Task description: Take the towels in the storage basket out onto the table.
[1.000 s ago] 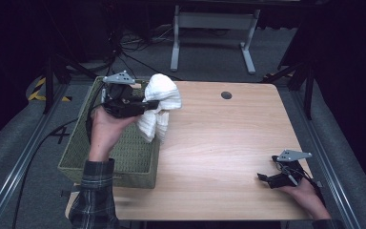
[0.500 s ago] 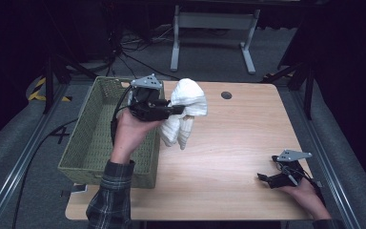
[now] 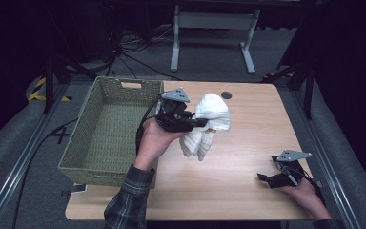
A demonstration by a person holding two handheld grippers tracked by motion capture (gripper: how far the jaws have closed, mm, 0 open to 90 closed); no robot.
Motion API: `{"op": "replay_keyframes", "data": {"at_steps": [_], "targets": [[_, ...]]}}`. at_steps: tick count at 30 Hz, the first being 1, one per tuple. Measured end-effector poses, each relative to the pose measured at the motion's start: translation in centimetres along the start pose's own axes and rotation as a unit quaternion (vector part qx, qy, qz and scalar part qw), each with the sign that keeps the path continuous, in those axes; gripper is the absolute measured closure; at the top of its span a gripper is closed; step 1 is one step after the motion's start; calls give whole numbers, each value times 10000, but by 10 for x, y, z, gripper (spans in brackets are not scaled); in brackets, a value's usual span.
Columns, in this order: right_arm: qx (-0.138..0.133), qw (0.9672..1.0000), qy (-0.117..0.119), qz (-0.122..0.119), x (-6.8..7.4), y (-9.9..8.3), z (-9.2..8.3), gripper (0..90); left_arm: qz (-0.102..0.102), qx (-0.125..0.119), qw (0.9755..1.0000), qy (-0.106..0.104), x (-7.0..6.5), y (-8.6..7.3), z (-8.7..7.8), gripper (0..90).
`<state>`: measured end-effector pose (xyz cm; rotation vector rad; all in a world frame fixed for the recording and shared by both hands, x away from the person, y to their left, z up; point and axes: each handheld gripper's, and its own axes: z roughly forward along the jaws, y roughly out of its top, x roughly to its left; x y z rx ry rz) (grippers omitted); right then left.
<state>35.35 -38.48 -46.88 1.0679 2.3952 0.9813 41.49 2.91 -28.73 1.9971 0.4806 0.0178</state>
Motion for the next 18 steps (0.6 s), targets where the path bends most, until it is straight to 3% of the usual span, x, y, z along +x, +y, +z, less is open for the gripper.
{"op": "replay_keyframes", "data": {"at_steps": [6,18], "targets": [[-1,10000,-1,-4,0,0,0,4,94,159,9996,-201,-8,-3,25,747],[-1,10000,7,-12,0,0,0,4,344,534,9973,-376,-20,-21,69,746]]}}
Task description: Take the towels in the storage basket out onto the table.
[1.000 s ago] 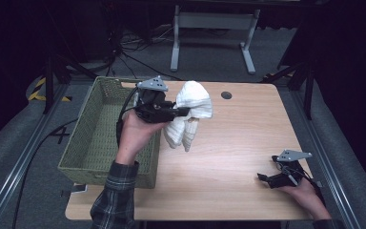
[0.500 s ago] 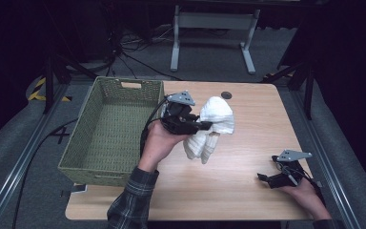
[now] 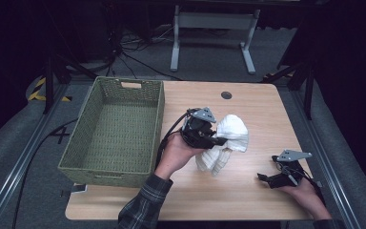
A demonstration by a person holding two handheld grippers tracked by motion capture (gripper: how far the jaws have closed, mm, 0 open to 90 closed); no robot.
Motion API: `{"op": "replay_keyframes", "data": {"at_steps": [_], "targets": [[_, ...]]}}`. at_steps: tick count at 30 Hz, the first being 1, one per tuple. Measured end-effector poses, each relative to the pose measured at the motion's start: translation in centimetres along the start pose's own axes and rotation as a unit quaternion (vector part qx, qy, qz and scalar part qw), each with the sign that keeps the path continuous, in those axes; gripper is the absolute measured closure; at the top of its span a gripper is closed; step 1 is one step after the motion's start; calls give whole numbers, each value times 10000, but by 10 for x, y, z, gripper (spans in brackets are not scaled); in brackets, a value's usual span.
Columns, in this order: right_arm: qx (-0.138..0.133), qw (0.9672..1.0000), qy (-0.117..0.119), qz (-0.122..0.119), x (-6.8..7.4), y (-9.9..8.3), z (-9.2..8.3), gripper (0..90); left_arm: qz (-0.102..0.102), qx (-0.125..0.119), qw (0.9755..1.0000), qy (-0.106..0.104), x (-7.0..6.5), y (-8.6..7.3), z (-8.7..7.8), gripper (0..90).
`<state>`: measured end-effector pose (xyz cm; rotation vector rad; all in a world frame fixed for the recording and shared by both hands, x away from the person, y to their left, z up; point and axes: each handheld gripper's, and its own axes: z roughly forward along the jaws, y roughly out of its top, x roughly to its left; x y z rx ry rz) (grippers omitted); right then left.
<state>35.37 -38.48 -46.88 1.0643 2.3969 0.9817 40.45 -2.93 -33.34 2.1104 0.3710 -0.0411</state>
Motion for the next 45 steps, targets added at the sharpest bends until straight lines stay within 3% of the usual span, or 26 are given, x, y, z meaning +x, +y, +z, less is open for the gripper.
{"op": "replay_keyframes", "data": {"at_steps": [14,21,29,32,35,39,43,45], "targets": [[1,10000,9,-2,0,0,0,3,236,560,9981,-117,-4,-24,55,745],[10,10000,16,2,0,0,0,3,480,960,9942,-60,-5,-37,86,741],[6,10000,14,-6,0,0,0,3,390,1297,9908,-11,1,-52,114,724],[5,10000,16,-9,0,0,0,3,302,1415,9895,42,3,-59,123,616],[11,10000,21,-3,0,0,0,2,314,1293,9911,-9,3,-57,121,466],[10,10000,20,-1,0,0,0,2,356,1116,9930,130,-2,-52,107,333],[6,10000,12,4,1,0,-1,20,290,934,9949,228,-3,-49,93,302],[50,10000,58,-44,1,1,-4,118,287,907,9949,326,-5,-49,84,303]]}}
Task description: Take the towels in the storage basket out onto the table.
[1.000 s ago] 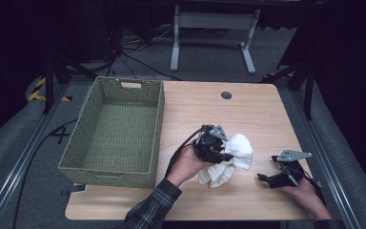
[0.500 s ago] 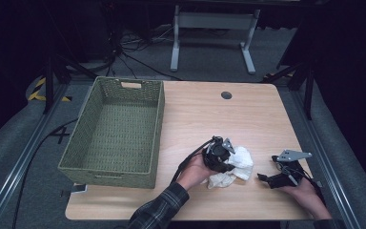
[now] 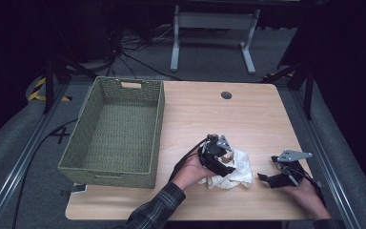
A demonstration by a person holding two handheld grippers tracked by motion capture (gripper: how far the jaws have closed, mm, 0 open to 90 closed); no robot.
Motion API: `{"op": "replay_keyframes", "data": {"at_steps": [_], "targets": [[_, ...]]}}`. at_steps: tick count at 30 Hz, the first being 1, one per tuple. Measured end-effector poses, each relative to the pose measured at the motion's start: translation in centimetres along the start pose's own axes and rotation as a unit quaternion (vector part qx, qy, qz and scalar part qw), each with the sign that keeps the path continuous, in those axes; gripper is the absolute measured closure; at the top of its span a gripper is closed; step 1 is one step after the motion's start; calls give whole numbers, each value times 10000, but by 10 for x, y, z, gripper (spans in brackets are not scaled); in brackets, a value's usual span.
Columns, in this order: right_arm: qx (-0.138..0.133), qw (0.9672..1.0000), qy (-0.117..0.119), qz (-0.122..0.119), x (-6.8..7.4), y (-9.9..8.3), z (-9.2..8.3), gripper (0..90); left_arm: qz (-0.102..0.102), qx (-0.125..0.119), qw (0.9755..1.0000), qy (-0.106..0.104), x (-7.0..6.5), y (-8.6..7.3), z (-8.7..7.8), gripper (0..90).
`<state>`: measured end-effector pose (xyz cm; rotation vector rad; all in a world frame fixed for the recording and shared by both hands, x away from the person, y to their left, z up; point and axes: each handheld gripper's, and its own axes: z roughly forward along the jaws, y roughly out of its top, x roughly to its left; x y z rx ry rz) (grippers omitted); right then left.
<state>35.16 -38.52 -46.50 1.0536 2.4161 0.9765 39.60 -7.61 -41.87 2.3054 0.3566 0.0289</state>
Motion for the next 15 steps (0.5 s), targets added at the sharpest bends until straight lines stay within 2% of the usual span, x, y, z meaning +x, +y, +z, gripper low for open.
{"op": "replay_keyframes", "data": {"at_steps": [1,2,6,8,13,15], "targets": [[-10,9999,114,27,0,1,-2,178,15,9,10000,27,0,-1,-3,303],[-25,9998,193,31,1,2,-4,189,-42,-22,9999,100,-1,-4,-7,304],[-209,9996,195,-3,7,8,-11,247,-136,-74,9997,165,-2,-14,-17,310],[-330,9990,303,-6,10,11,-14,289,-189,-141,9994,242,-3,-20,-21,310],[-529,9966,625,-75,22,21,-20,419,-420,-109,9985,327,-6,-38,-29,311],[-615,9955,706,-111,26,24,-20,442,-425,-135,9984,345,-7,-42,-29,312]]}}
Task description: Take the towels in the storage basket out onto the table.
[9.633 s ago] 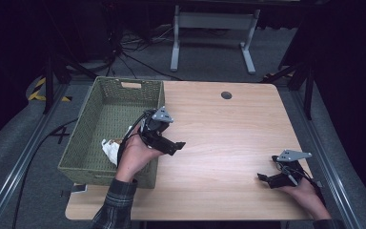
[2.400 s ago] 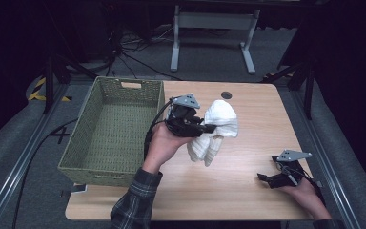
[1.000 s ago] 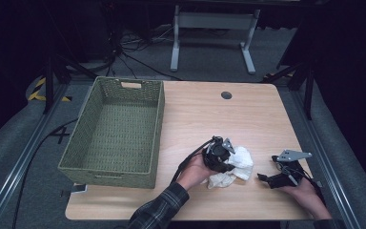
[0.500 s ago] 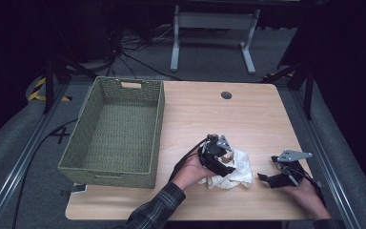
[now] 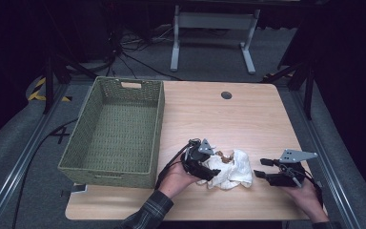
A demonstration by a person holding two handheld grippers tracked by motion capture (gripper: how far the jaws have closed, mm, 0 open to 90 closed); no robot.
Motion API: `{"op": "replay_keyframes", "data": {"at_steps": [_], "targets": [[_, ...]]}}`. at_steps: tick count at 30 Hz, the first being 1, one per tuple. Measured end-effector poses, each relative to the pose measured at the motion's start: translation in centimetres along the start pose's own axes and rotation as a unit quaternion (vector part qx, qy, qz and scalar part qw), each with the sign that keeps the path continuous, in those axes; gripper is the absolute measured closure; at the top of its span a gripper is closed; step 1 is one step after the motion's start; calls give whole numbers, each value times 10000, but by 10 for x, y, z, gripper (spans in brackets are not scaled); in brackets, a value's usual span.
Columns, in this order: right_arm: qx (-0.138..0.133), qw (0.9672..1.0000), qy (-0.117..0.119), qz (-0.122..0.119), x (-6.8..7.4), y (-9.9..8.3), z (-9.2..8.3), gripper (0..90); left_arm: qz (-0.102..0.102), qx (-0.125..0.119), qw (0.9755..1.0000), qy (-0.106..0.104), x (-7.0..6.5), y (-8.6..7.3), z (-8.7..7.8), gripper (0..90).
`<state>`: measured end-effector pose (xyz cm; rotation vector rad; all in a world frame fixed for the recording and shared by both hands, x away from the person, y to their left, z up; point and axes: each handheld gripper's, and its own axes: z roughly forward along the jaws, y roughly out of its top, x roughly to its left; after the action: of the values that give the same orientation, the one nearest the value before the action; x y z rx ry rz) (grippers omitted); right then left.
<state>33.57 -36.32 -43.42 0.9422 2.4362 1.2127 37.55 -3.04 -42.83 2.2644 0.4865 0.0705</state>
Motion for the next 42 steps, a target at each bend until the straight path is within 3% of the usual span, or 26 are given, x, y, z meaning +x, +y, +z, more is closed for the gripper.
{"op": "replay_keyframes", "data": {"at_steps": [6,11,14,21,24,26,33,35,39,42], "targets": [[66,9988,458,-138,19,10,13,554,-188,9,9998,34,-8,-18,-5,310],[160,9970,721,-226,30,15,25,610,-108,95,9999,57,-13,-23,-7,318],[388,9952,829,-351,37,16,39,625,-90,118,9999,-68,-17,-24,-4,340],[550,9934,867,-513,43,17,53,637,-48,268,9995,-180,-21,-24,4,369],[626,9932,796,-571,46,18,57,637,-119,263,9994,-214,-22,-25,8,391],[634,9933,731,-624,48,19,61,653,-51,312,9992,-246,-22,-25,10,416],[721,9936,587,-646,50,22,69,826,6,486,9986,-185,-21,-25,18,553],[728,9937,599,-602,48,22,69,865,16,491,9986,-206,-20,-25,18,634],[649,9944,623,-552,45,23,64,876,17,416,9989,-216,-19,-23,13,785],[526,9953,634,-511,41,24,56,879,8,275,9995,-179,-18,-21,5,816]]}}
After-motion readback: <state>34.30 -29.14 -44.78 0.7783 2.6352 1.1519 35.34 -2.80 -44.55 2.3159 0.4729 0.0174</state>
